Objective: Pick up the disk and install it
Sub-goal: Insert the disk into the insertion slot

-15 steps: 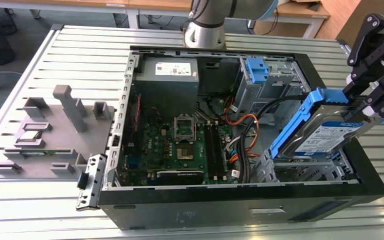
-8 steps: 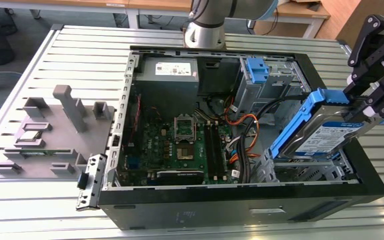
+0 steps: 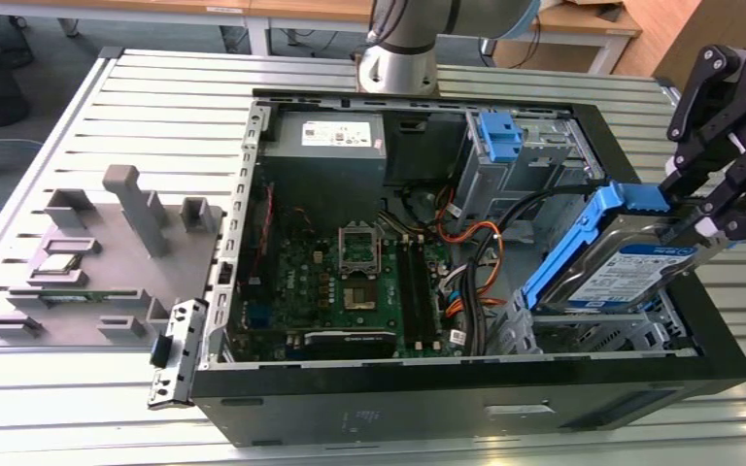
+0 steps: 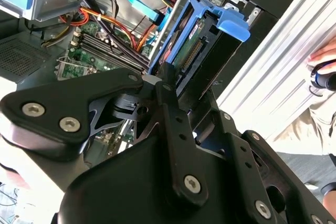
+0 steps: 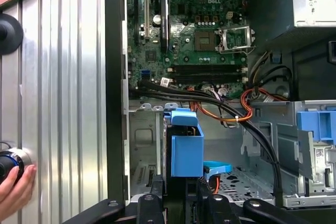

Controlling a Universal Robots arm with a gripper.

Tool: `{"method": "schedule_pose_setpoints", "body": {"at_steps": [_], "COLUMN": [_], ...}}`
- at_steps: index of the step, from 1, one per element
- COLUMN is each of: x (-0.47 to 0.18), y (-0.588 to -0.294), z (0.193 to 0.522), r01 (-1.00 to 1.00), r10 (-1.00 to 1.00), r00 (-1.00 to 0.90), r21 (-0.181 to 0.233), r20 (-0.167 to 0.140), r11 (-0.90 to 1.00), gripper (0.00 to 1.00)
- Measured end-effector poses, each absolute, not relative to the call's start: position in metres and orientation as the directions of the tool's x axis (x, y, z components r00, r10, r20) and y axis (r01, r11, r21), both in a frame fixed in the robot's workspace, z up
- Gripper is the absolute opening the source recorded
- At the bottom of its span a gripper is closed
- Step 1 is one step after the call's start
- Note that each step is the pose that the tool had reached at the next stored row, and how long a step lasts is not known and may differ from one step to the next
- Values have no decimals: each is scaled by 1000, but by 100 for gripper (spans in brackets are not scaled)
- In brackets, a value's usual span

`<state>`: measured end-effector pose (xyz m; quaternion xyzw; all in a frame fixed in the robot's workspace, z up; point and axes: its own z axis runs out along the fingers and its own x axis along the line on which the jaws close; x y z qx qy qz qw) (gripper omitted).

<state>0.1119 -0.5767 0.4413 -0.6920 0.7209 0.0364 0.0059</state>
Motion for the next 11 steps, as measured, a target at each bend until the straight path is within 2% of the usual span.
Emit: {"method": "schedule_pose_setpoints", "body": {"at_steps": [11], "x": [112], "y": [-577], "z": [421], "r01": [-998], "r10": [-997], "r00": [-42], "r21": [44], "r20": [-59], "r11": [39], "gripper": [35]}}
